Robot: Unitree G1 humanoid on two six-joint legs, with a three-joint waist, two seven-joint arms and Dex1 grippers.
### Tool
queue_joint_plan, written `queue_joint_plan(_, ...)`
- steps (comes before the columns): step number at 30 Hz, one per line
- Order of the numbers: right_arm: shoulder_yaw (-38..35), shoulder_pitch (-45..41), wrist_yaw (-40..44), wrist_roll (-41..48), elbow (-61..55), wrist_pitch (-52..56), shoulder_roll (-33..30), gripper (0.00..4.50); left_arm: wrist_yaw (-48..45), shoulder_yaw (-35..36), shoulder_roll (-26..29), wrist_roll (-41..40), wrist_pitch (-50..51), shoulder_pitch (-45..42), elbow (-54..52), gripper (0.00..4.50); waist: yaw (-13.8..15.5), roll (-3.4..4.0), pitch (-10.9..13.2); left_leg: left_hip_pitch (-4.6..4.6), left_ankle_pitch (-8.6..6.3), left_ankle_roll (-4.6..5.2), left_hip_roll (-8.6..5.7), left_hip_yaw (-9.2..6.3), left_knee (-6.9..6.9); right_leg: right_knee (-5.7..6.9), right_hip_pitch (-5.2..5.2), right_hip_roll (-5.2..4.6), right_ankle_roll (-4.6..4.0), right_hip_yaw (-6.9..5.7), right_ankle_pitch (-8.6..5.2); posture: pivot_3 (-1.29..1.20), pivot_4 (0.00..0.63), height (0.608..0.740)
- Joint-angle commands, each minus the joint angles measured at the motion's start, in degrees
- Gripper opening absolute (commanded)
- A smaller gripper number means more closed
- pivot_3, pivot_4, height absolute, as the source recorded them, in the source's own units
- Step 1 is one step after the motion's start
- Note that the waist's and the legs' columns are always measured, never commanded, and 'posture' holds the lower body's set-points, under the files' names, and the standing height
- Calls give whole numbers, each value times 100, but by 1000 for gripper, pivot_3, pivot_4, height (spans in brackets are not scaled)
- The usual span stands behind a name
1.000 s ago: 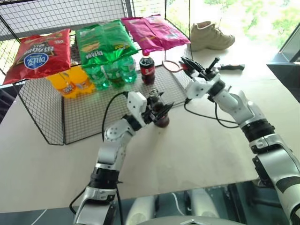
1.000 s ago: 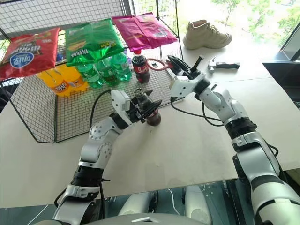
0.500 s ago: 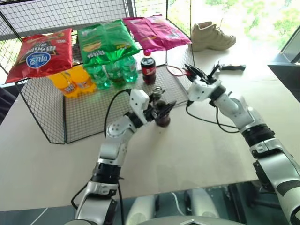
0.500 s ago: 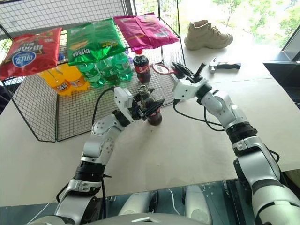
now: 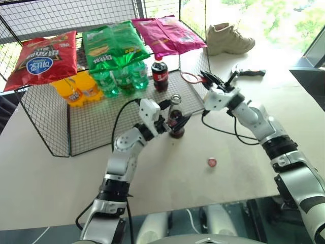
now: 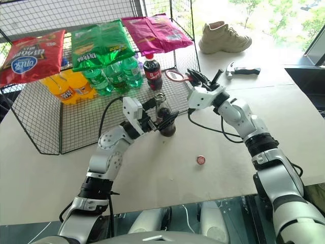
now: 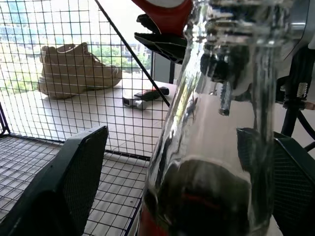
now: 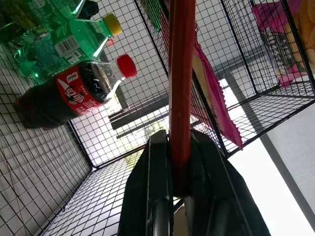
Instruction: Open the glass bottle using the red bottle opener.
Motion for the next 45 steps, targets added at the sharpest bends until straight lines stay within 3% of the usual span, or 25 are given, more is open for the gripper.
queue_joint_plan(1, -167, 95, 59, 195, -232, 7, -23, 0, -24, 65, 128, -126, 61, 191, -545, 4474, 0, 0, 0, 0, 0, 0, 0, 1, 0, 0, 0, -1, 0, 1, 0, 0, 150, 740)
queue_joint_plan(7, -383, 441, 349, 730, -361, 311, 25, 0, 13, 172, 437, -181, 274, 642, -1022, 4474, 1, 0, 0, 1, 0, 0, 1, 0, 1, 2, 0, -1, 0, 1, 0, 0, 150, 740)
queue_joint_plan(13, -725, 1017, 1296, 1861, -841, 1276, 179, 0, 59, 307, 769, -244, 463, 1223, -1554, 4474, 3, 0, 0, 0, -1, 1, 2, -1, 0, 1, 1, -1, 0, 1, 0, 0, 150, 740)
queue_joint_plan(16, -978, 1420, 1958, 2660, -1324, 2267, 244, 0, 98, 490, 934, -305, 561, 1657, -1872, 4474, 3, 1, 1, 1, -2, 4, 6, -2, -1, 1, 1, -2, 0, 0, 0, 0, 150, 740)
queue_joint_plan(21, -1221, 2227, 3288, 4301, -2695, 5026, 15, 0, 253, 918, 1159, -401, 663, 2461, -2254, 4474, 24, 3, 1, 0, -15, 26, 7, -4, -1, 1, 2, -8, -1, -2, -1, 0, 150, 740)
queue_joint_plan(27, -1244, 2787, 3804, 5295, -3934, 7341, -371, 0, 515, 1221, 1270, -161, 600, 3101, -2174, 4474, 35, 6, 4, 0, -22, 37, 4, -9, -1, 0, 7, -26, -1, -17, -1, 0, 150, 740)
queue_joint_plan(29, -1386, 2810, 3802, 5479, -4064, 7700, -423, 922, 581, 1264, 1299, -71, 609, 3287, -2203, 4500, 33, 6, 4, 1, -22, 37, 4, -9, 2, 0, 8, -24, 0, -20, -1, 0, 150, 740)
queue_joint_plan(30, -1439, 2821, 3823, 5551, -4115, 7810, -445, 1026, 600, 1274, 1308, -54, 621, 3347, -2227, 4500, 35, 6, 4, 3, -22, 37, 4, -9, 2, 0, 10, -23, 0, -21, -2, 0, 150, 740)
queue_joint_plan(31, -1492, 2855, 3913, 5627, -4180, 7897, -536, 1447, 604, 1312, 1322, -97, 680, 3443, -2298, 4500, 37, 6, 4, 3, -22, 37, 4, -10, 3, 0, 11, -22, 0, -23, -2, 0, 150, 740)
queue_joint_plan(37, -1798, 3095, 4126, 5401, -3988, 7536, -1142, 4364, 641, 1822, 1529, -458, 1124, 4014, -2726, 4500, 55, 3, 5, -4, -24, 41, -1, -16, 6, -9, 13, -26, 2, -36, -2, 0, 150, 740)
queue_joint_plan(45, -2321, 3783, 5049, 5065, -3483, 5520, -1680, 4364, 458, 2492, 1792, -650, 1306, 4824, -3061, 4500, 43, 2, 8, -4, -26, 42, 1, -11, 6, -11, 14, -26, 4, -35, -3, 0, 150, 740)
